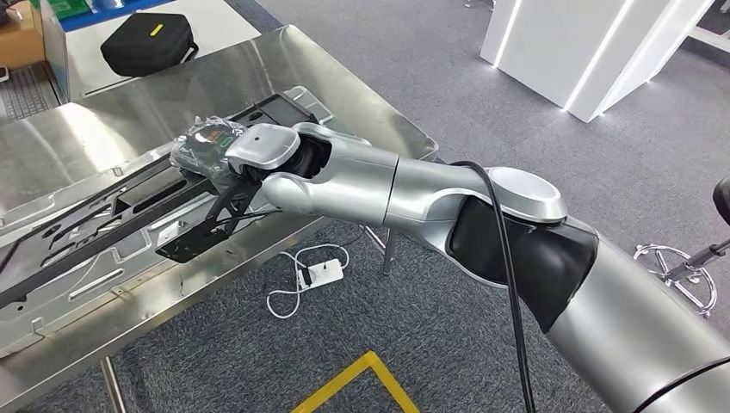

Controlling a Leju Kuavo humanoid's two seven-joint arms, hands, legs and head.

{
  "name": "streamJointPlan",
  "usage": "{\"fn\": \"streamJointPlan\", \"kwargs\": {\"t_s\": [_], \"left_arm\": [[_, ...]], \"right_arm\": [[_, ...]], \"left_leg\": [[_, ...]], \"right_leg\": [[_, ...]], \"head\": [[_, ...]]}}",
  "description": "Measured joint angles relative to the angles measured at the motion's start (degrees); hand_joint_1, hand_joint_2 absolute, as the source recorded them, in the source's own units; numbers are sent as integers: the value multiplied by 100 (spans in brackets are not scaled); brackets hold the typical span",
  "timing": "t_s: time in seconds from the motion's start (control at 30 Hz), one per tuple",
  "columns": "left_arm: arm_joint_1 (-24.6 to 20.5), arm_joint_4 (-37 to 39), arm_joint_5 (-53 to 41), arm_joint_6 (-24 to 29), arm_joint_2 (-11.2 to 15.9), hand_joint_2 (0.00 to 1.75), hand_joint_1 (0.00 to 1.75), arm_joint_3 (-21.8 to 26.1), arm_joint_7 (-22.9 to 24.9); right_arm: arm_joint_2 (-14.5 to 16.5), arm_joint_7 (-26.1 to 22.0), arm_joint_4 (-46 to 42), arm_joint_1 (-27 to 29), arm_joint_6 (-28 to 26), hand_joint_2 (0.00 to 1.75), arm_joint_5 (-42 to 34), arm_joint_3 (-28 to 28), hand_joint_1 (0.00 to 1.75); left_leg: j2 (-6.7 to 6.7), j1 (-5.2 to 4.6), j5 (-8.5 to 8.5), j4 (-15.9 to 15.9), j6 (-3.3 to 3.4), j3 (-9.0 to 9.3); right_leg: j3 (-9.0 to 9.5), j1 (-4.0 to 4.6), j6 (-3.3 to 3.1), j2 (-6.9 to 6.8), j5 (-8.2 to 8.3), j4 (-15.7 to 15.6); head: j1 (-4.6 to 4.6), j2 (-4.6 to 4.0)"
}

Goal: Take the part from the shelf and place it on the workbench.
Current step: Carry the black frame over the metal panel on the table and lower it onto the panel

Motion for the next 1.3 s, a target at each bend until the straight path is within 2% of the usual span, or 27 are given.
{"fn": "streamJointPlan", "kwargs": {"t_s": [0.03, 0.07, 0.1, 0.13, 0.2, 0.27, 0.37, 0.43, 0.47, 0.53, 0.57, 0.6, 0.63, 0.7, 0.73, 0.77, 0.8, 0.87, 0.93, 0.97, 1.03, 1.07, 1.1, 1.13, 1.2, 1.23, 1.3], "left_arm": [[3, 0, -1, -1, 2, 175, 0, -1, 1], [6, 0, -1, -1, 6, 175, 0, -3, 2], [10, 0, -1, -1, 10, 175, 0, -8, 3], [13, 0, -1, 0, 14, 175, 0, -14, 3], [16, 2, -1, 1, 21, 175, 0, -26, 5], [10, 7, -1, -1, 28, 175, 0, -38, 8], [4, 11, -2, -2, 30, 175, 0, -80, 8], [14, 11, 0, 5, 27, 175, 0, -104, 9], [13, 11, 1, 7, 25, 175, 0, -112, 10], [0, 13, 4, 9, 25, 175, 0, -125, 10], [-5, 13, 6, 9, 25, 175, 0, -128, 10], [-4, 13, 7, 9, 25, 175, 0, -130, 10], [-1, 13, 8, 9, 25, 175, 0, -131, 10], [6, 14, 9, 9, 24, 175, 0, -132, 10], [3, 15, 10, 9, 24, 175, 0, -133, 10], [-1, 16, 10, 9, 25, 175, 0, -134, 10], [-6, 17, 10, 9, 25, 175, 0, -135, 10], [-11, 17, 11, 8, 24, 175, 0, -137, 9], [-9, 17, 14, 5, 22, 175, 0, -138, 7], [-8, 17, 15, 4, 21, 175, 0, -138, 7], [-9, 17, 16, 3, 22, 175, 0, -138, 6], [-7, 17, 16, 4, 23, 175, 0, -138, 5], [-3, 17, 19, 4, 24, 175, 0, -138, 5], [2, 17, 23, 5, 25, 175, 0, -138, 5], [12, 20, 38, 7, 27, 175, 0, -138, 6], [15, 24, 49, 8, 31, 175, 0, -139, 8], [6, 32, 88, 15, 38, 175, 0, -140, 25]], "right_arm": [[-1, -5, 0, 14, 2, 175, -15, 1, 175], [-2, -10, 0, 33, 3, 175, -24, 1, 175], [-4, -13, 0, 48, 4, 175, -30, 1, 175], [-5, -14, -1, 55, 5, 175, -33, 1, 175], [-13, -13, -1, 46, 4, 175, -33, 2, 175], [-25, -11, -1, 31, 3, 175, -35, 2, 175], [-34, -11, 1, 41, -3, 175, -41, 1, 175], [-40, -14, 1, 34, -11, 175, -45, -1, 175], [-48, -17, 2, 34, -21, 175, -47, -1, 175], [-62, -32, 10, 58, -38, 175, -50, 1, 175], [-66, -44, 14, 85, -42, 175, -55, 2, 175], [-67, -54, 16, 109, -43, 175, -62, 3, 175], [-68, -60, 17, 125, -44, 175, -67, 3, 175], [-77, -61, 19, 122, -48, 175, -74, 3, 175], [-83, -61, 20, 111, -51, 175, -76, 3, 175], [-88, -63, 20, 104, -54, 175, -82, 3, 175], [-91, -65, 21, 102, -57, 175, -88, 3, 175], [-99, -64, 20, 99, -58, 175, -98, 2, 175], [-110, -57, 20, 83, -60, 175, -100, -5, 175], [-113, -57, 20, 75, -60, 175, -102, -9, 175], [-114, -66, 19, 78, -59, 175, -107, -11, 175], [-114, -70, 19, 97, -58, 175, -111, -10, 175], [-115, -71, 19, 116, -57, 175, -114, -9, 175], [-115, -70, 19, 130, -57, 175, -116, -9, 175], [-116, -60, 15, 136, -57, 175, -113, -9, 175], [-117, -55, 14, 133, -56, 175, -109, -8, 175], [-119, -46, 15, 133, -54, 175, -101, -5, 175]], "left_leg": [[0, -4, -78, 352, 0, -227], [-1, -9, -54, 548, 5, -390], [-1, -14, 89, 526, 19, -450], [0, -19, 334, 273, 43, -394], [3, -52, 793, -473, 119, -119], [5, -97, 887, -924, 180, 87], [2, -102, 808, -1049, 224, 179], [8, -64, 793, -1134, 272, 277], [12, -54, 776, -1160, 294, 322], [12, -48, 718, -1165, 322, 382], [10, -44, 682, -1161, 320, 418], [6, -36, 641, -1155, 310, 462], [0, -24, 594, -1145, 293, 516], [-11, -3, 477, -1108, 233, 619], [-18, -6, 422, -1079, 188, 642], [-23, -10, 385, -1065, 145, 648], [-27, -15, 363, -1064, 107, 643], [-20, -6, 329, -1081, 49, 651], [-6, 5, 215, -888, 13, 588], [-2, 6, 102, -622, 5, 457], [-1, -3, -146, 160, 3, 9], [-2, -8, -184, 473, 7, -213], [-2, -12, -112, 608, 18, -359], [-1, -18, 81, 513, 38, -398], [-1, -45, 629, -176, 117, -211], [-1, -69, 820, -515, 160, -83], [-2, -111, 890, -882, 220, 72]], "right_leg": [[34, 21, -22, 5, -30, 2], [75, 43, -35, 11, -64, 3], [122, 64, -42, 19, -100, 6], [179, 82, -42, 25, -142, 8], [282, 113, -30, 28, -229, 13], [310, 122, 7, 31, -286, 23], [306, 107, 89, 29, -330, 21], [204, 100, 146, 23, -454, 259], [41, 79, 173, 20, -564, 555], [-443, 26, 226, 18, -781, 1320], [-651, -5, 251, 16, -786, 1578], [-767, -33, 274, 14, -684, 1641], [-768, -56, 292, 11, -470, 1483], [-539, -78, 312, -2, 44, 771], [-406, -70, 304, -7, 173, 440], [-322, -56, 286, -10, 214, 239], [-289, -35, 257, -7, 159, 180], [-261, -32, 186, -1, 114, 137], [-192, -48, 110, 8, 77, 92], [-146, -50, 71, 12, 53, 74], [-67, -21, 14, 17, -10, 69], [-19, -2, -2, 21, -47, 69], [34, 17, -11, 25, -89, 69], [96, 35, -14, 30, -133, 70], [223, 57, -12, 34, -227, 68], [266, 71, -2, 37, -265, 72], [279, 80, 33, 42, -302, 74]], "head": [[1, 0], [1, 0], [1, 0], [1, 0], [1, 0], [1, 1], [1, 0], [1, 0], [2, 0], [2, 0], [3, 0], [3, 0], [3, 0], [3, 0], [3, 0], [2, 0], [2, 0], [0, 1], [1, 1], [-1, 1], [-1, 0], [0, 0], [0, 0], [0, 0], [2, 0], [3, 0], [3, 0]]}}
